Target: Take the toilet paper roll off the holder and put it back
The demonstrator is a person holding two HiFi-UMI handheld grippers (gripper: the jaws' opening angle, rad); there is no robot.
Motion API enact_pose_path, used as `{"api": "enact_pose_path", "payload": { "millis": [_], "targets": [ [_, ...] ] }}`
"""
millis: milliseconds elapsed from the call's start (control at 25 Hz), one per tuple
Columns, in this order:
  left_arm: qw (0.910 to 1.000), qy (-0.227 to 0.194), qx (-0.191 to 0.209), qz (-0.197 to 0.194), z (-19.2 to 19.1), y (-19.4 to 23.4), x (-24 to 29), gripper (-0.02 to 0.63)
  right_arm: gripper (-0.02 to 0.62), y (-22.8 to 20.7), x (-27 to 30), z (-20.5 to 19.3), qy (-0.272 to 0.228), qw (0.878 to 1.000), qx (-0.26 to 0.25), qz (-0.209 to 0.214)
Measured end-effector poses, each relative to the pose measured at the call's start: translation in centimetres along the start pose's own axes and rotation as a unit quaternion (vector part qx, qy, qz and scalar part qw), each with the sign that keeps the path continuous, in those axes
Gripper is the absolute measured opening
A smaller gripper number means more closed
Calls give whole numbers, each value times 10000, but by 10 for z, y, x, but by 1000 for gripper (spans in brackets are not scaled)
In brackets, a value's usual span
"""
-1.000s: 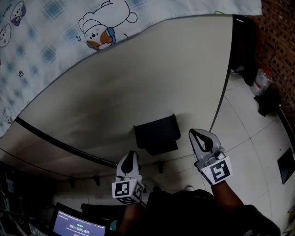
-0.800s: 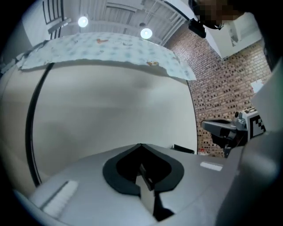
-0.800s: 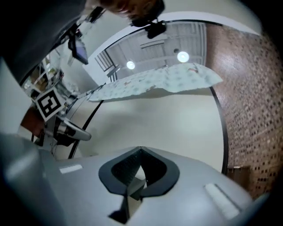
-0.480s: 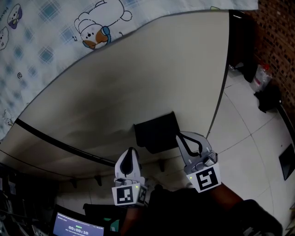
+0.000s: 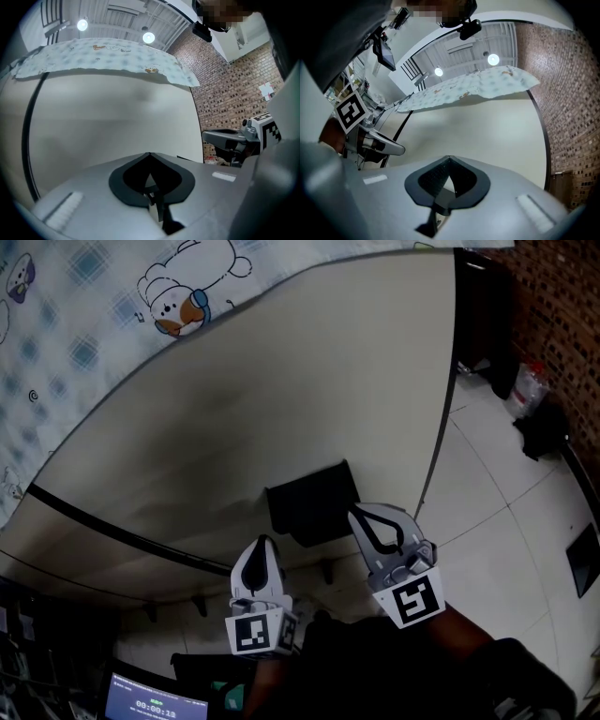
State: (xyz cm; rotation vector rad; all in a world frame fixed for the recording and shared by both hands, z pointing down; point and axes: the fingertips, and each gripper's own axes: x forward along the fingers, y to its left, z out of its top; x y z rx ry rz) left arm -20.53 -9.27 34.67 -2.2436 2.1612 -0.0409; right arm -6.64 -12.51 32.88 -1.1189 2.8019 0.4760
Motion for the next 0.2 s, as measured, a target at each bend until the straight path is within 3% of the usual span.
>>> {"api": "enact_pose_path", "payload": {
  "millis": [200],
  "targets": [
    [9999, -105, 123, -32, 3, -4, 1, 18, 2, 0, -2, -5, 163, 9998, -102, 48]
  ]
}}
